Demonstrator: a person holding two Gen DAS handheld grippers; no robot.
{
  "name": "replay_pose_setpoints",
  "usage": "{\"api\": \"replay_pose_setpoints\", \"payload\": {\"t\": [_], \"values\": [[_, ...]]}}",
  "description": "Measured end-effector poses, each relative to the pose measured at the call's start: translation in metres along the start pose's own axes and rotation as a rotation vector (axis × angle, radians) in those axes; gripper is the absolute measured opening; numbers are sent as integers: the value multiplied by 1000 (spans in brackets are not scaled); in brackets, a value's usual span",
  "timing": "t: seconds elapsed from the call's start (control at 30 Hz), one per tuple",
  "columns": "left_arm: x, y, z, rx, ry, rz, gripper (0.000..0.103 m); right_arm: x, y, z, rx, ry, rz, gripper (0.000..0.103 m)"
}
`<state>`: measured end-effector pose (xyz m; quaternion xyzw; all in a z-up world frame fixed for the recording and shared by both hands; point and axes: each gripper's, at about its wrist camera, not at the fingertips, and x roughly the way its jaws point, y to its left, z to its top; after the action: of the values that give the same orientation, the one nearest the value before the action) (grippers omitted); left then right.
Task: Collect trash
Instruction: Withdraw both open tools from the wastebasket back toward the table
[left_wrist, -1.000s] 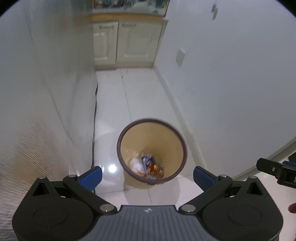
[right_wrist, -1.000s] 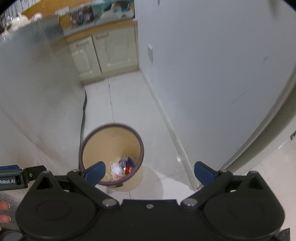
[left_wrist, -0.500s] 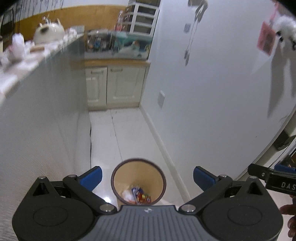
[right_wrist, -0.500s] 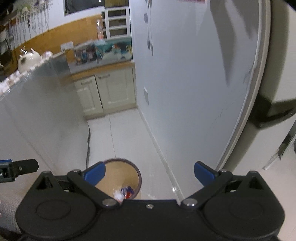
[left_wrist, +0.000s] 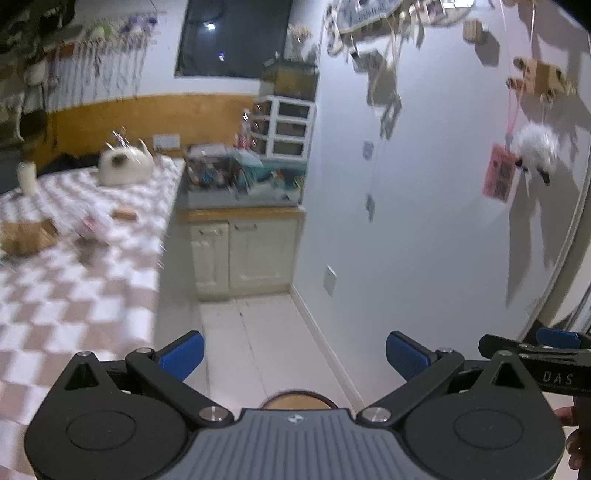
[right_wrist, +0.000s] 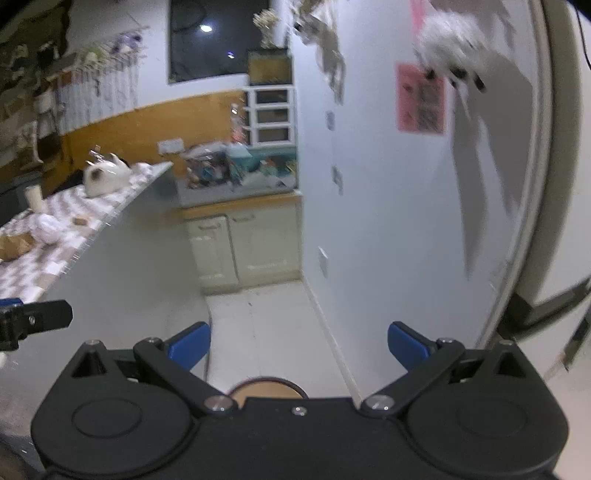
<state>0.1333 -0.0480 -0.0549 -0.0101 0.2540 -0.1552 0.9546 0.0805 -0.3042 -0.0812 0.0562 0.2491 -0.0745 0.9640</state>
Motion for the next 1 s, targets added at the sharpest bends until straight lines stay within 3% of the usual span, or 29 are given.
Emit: {"api": "replay_pose_setpoints", "payload": {"t": [0.3,0.77,1.0], "values": [[-45,62,24,-43,-92,106,103,-17,57,20,-17,-76,135,103],[-76,202,41,-184,-115,355,103,-2,153,36,-6,-53,312,103],[-68,281,48,-307,-112,470,103,15,186,43,0,-58,331,103]]}}
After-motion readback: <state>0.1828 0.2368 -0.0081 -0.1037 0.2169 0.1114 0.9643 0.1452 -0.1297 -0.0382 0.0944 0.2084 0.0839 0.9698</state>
